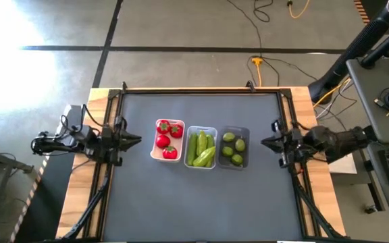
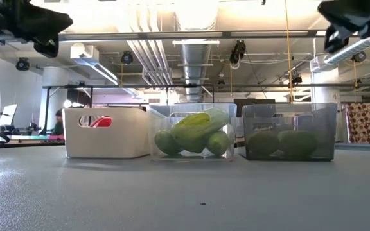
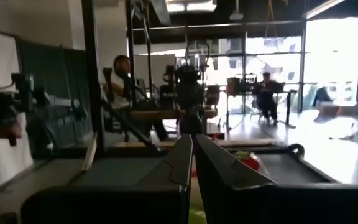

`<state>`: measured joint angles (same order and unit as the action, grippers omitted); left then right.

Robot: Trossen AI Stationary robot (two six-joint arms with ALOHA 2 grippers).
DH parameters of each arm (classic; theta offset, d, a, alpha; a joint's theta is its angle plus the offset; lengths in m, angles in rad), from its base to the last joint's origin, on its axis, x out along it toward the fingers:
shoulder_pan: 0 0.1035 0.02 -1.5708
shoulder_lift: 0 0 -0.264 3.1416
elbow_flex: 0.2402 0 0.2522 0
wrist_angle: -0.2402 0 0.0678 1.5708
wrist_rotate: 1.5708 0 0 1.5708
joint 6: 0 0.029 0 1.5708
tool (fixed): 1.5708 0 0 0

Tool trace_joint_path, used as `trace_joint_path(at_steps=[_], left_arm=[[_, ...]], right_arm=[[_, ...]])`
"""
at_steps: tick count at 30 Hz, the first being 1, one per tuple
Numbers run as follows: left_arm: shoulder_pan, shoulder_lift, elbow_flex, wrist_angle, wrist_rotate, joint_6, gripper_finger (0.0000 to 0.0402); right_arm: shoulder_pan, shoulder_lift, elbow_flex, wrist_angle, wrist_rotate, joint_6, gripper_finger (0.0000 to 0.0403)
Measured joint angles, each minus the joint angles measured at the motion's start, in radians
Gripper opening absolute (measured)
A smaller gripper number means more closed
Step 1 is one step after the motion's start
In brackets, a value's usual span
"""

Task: Sort produce into baskets
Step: Return to Home Position

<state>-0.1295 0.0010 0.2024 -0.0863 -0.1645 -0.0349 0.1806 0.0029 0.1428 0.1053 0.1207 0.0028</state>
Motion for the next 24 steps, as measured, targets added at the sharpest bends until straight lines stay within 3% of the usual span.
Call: trace_joint_path(at_steps=[4,8,12,15,19,24], left_arm=[[0.0,0.0,-0.067,0.122,0.049,0.016,0.0027],[0.0,0.0,-0.18,0.282,0.11,-0.004,0.0027],[0.001,0.0,-0.184,0.174,0.128,-0.018,0.0027],[0.004,0.0,-0.185,0.181,0.125,-0.015,0.0027],[0.007,0.0,-0.188,0.173,0.125,0.001,0.0027],[0.007,0.005,-0.191,0.112,0.125,-0.102,0.0027]], right_arm=[[0.0,0.01,-0.113,0.149,0.0,0.095,0.0013],[0.0,0.004,-0.13,0.071,0.0,0.18,0.0013],[0.0,0.013,-0.13,0.064,-0.008,0.15,0.0013],[0.0,0.023,-0.13,0.046,-0.008,0.126,0.0013],[-0.009,0.026,-0.131,0.022,-0.013,0.217,0.0013],[-0.022,0.013,-0.131,-0.08,-0.053,0.213,0.0013]])
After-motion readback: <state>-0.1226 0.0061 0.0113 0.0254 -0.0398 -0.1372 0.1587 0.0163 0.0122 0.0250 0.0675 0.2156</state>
